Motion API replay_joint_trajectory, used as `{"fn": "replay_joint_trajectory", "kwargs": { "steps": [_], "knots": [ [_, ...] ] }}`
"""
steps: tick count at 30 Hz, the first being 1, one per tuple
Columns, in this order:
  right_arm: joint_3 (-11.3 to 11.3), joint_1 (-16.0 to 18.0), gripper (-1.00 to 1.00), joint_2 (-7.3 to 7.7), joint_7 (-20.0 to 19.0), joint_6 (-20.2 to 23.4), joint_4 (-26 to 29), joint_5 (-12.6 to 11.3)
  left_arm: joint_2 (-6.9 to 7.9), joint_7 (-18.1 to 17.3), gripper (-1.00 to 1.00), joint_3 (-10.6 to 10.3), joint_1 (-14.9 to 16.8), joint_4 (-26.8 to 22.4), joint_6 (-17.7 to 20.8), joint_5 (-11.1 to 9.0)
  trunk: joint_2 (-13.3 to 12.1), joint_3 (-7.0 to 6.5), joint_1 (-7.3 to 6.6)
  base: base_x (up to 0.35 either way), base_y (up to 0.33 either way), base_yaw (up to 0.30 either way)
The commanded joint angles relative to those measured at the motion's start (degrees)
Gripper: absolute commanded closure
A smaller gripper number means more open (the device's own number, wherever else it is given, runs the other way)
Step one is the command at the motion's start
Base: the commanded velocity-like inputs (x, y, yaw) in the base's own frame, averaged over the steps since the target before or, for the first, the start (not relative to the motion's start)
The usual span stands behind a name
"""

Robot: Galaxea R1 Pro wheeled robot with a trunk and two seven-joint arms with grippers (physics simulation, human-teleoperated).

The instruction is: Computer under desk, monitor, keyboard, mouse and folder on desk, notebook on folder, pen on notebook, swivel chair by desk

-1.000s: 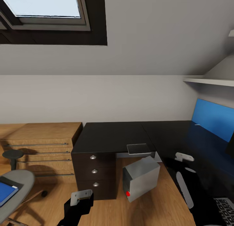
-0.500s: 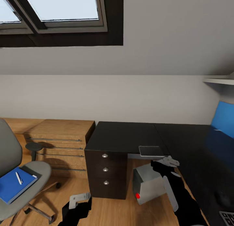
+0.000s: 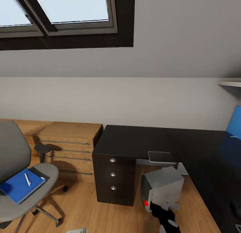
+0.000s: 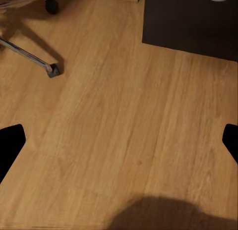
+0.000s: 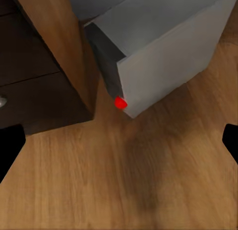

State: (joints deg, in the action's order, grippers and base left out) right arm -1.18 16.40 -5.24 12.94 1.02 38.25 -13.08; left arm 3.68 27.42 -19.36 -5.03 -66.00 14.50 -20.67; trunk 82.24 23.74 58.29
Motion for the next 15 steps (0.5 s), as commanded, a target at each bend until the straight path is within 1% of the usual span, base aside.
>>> {"fn": "replay_joint_trajectory", "kwargs": {
  "steps": [1,2,3,5,6,7,8,14,15],
  "knots": [
    [1.24,-0.04,-1.0,-0.07,0.09,-2.8,-1.96,-0.36,0.06,0.43,-1.0,-0.18,0.02,0.75,-0.62,-0.4,0.04,0.05,0.0,0.0,0.0,0.002],
    [1.89,-0.06,-1.0,-0.08,0.09,-4.08,-2.86,-0.38,0.04,0.43,-1.0,-0.17,0.02,2.39,-1.97,-0.41,0.04,0.05,0.0,0.0,0.0,0.002],
    [2.5,-0.08,-1.0,-0.08,0.08,-5.24,-3.71,-0.4,0.04,0.44,-1.0,-0.14,0.02,3.12,-2.54,-0.41,0.04,0.05,0.0,0.0,0.0,0.002],
    [4.29,-0.12,-1.0,-0.12,0.08,-9.09,-6.89,-0.39,0.02,0.44,-1.0,-0.11,0.02,5.26,-4.07,-0.42,0.04,0.05,0.0,0.0,0.0,0.001],
    [4.57,-0.12,-1.0,-0.14,0.07,-9.99,-7.64,-0.4,0.02,0.44,-1.0,-0.1,0.02,5.56,-4.3,-0.42,0.04,0.05,0.0,0.0,0.0,0.0],
    [5.47,-0.14,-1.0,-0.37,-0.17,-14.81,-11.83,-0.44,0.02,0.44,-1.0,-0.07,0.02,6.44,-4.95,-0.42,0.04,0.05,0.0,0.0,0.0,0.0],
    [6.5,-0.14,-1.0,-0.92,-1.45,-20.35,-16.64,-0.31,0.01,0.44,-1.0,-0.06,0.02,7.19,-5.21,-0.49,0.04,0.05,0.0,0.0,0.0,0.0],
    [7.22,-0.14,-1.0,-1.1,-2.18,-21.97,-17.95,-0.28,-0.02,0.44,-1.0,-0.19,0.02,8.57,-5.26,-0.49,0.04,0.05,0.0,0.0,0.0,0.0],
    [7.38,-0.14,-1.0,-1.09,-2.37,-23.34,-18.49,-0.33,-0.03,0.44,-1.0,-0.34,0.02,10.08,-6.22,-0.42,0.04,0.05,0.0,0.0,0.0,0.0]
  ]
}}
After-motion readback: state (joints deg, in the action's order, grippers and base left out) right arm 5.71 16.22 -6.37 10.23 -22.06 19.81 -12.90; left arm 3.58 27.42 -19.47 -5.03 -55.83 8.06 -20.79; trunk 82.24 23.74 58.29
